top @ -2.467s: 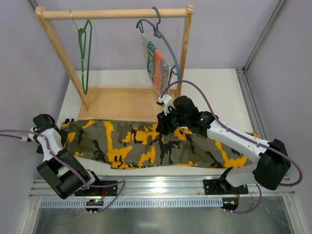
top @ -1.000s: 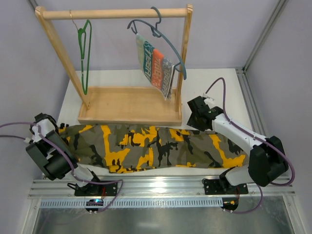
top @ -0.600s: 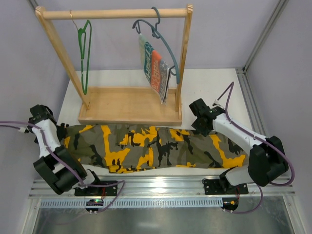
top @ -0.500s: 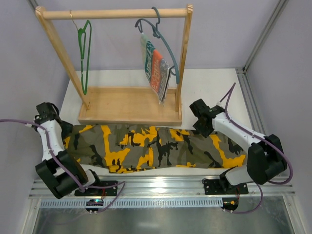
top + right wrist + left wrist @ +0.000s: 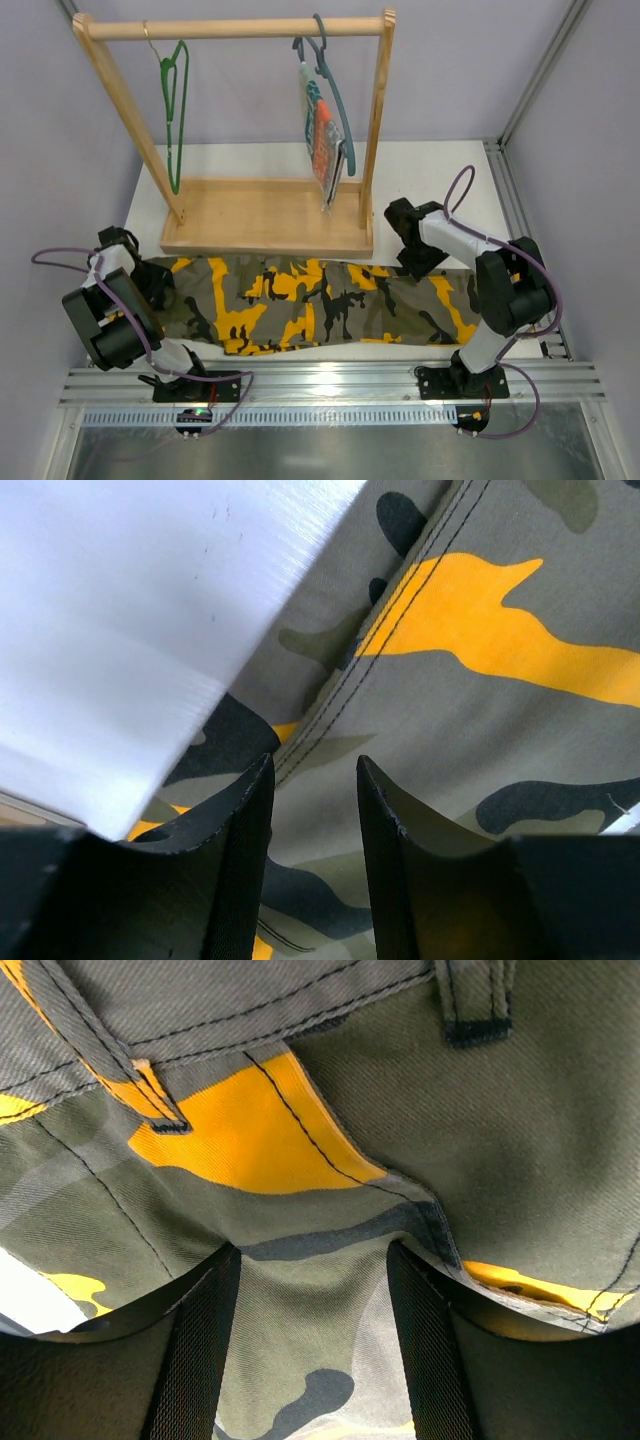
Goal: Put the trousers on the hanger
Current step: Fold the trousers
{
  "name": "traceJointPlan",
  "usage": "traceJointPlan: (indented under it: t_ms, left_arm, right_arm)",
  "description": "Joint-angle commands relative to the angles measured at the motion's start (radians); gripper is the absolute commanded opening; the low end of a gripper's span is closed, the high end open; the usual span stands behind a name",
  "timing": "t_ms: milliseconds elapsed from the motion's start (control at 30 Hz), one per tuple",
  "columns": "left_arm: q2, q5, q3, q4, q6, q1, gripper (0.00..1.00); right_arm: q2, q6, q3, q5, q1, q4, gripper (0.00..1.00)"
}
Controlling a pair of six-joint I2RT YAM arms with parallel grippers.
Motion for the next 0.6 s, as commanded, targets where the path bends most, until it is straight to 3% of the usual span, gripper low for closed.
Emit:
traceJointPlan:
  t_ms: [0, 467, 567]
  left_arm:
    - [0.004, 0.005, -0.003, 0.05, 0.003, 0.004, 0.61]
    - [0.004, 0.0, -0.018, 0.058, -0.008, 0.006, 0.61]
    - [0.002, -0.009, -0.018, 0.06, -0.011, 0.003, 0.61]
  right_arm:
    - [0.032, 0.054, 0.055, 0.039, -0.008, -0.035, 0.42]
    - [0.149, 0.094, 0.101, 0.043, -0.048, -0.094, 0.41]
    - [0.155, 0.097, 0.096, 0.046, -0.059, -0.088, 0.34]
